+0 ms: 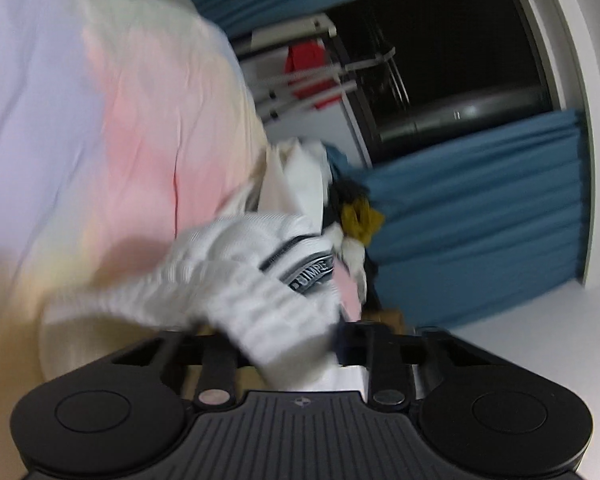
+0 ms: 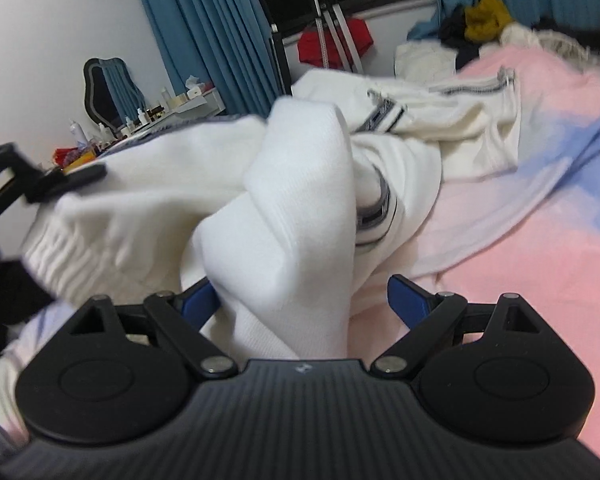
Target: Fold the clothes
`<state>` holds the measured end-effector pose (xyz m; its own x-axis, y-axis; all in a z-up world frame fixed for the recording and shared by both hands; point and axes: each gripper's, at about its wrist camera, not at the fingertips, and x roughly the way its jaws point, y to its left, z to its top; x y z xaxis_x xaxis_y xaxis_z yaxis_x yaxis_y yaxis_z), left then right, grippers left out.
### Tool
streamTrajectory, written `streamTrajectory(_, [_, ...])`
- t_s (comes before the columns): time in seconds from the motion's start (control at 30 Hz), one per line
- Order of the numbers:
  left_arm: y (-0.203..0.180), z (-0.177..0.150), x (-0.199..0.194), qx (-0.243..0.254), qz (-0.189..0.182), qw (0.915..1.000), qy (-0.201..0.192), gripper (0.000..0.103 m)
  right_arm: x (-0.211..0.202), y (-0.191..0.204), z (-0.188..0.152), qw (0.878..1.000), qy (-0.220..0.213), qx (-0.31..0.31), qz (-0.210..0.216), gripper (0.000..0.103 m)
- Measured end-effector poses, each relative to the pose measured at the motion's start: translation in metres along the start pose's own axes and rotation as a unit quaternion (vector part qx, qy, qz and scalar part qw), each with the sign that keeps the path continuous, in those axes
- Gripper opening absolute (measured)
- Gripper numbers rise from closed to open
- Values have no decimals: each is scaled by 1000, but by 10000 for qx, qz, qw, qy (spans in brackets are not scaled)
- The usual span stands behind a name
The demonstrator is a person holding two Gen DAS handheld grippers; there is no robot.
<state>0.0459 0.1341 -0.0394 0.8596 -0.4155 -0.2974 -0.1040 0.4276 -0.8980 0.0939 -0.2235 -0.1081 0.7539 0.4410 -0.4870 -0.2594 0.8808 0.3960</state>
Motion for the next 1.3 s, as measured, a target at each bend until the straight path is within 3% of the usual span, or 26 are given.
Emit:
streamTrajectory(0.2, [-40, 79, -2, 412, 314, 9971, -561, 12, 4, -1, -4, 9979, 228, 327, 512, 91])
streamTrajectory(0.37, [-88, 158, 1, 1045, 765, 9857, -1079, 11, -4, 23, -4, 9914, 26, 62, 1309, 91])
streamTrajectory(0.43, [-103, 192, 11, 1300, 1055, 9777, -1266, 11, -6, 30, -5, 9872, -43, -14, 1595, 91])
streamTrajectory(0.57, [-111, 256, 53, 1811, 1813, 9530, -1617, 11, -1, 30, -2, 9832, -73, 110, 1818, 91])
streamTrajectory(0.6, [-103, 270, 71, 1887, 2018, 9480, -1580, 11, 2, 27, -1, 9840, -79, 133, 1774, 91])
streamTrajectory(0.67, [-79, 291, 106, 1863, 2239, 9471, -1345, 11, 12, 20, 1, 9878, -103, 140, 1547, 91])
streamTrajectory(0.8, [-43, 299, 134, 1961, 2133, 9496, -1198, 13, 30, 2, 8, 9952, -218, 87, 948, 91])
streamTrajectory(0.83, [-39, 297, 133, 1973, 2089, 9510, -1143, 17, 32, -3, 10, 9958, -261, 147, 864, 91])
streamTrajectory(0.9, [-32, 292, 132, 1996, 2000, 9537, -1034, 30, 36, -14, 15, 9966, -349, 267, 695, 91])
streamTrajectory(0.97, [-27, 287, 128, 2039, 1948, 9550, -924, 53, 40, -22, 20, 9970, -450, 318, 537, 91])
streamTrajectory(1.07, [-25, 273, 111, 2139, 2110, 9513, -694, 68, 38, -26, 23, 9968, -577, 341, 428, 91])
streamTrajectory(1.1, [-22, 266, 102, 2172, 2153, 9501, -608, 69, 37, -24, 23, 9967, -617, 314, 414, 91])
streamTrajectory(1.2, [-15, 239, 55, 2355, 2218, 9445, -567, 81, 28, -18, 23, 9967, -718, 189, 337, 91])
streamTrajectory(1.3, [-13, 216, 12, 2442, 2355, 9388, -602, 82, 15, -13, 22, 9961, -830, 93, 295, 91])
